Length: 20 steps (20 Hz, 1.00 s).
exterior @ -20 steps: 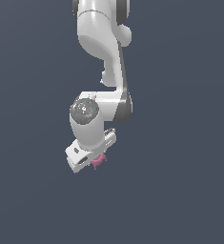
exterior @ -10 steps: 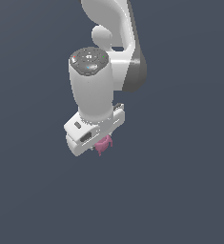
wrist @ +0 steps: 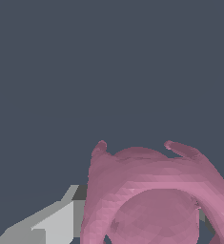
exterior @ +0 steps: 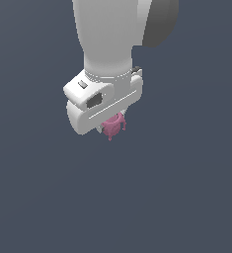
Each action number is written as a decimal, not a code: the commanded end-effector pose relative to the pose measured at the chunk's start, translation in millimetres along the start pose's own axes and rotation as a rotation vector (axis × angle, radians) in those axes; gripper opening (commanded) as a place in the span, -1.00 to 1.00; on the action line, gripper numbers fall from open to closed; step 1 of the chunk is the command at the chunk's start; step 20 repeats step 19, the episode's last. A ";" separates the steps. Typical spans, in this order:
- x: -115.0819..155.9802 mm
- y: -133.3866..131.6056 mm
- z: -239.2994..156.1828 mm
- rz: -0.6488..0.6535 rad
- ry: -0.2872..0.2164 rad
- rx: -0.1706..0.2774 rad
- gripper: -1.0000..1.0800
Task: Pick up the object and move it to a goal position.
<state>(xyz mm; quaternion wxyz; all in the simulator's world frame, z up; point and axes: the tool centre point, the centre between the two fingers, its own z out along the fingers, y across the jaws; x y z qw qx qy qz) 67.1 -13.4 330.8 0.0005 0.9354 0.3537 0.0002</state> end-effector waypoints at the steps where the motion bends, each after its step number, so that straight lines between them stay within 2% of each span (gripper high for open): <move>1: 1.5 -6.7 -26.8 0.000 0.000 0.001 -1.00; 10: 7.1 -19.9 -89.1 0.001 0.000 0.001 -1.00; 20: 9.1 -22.7 -106.2 0.002 0.000 0.001 -1.00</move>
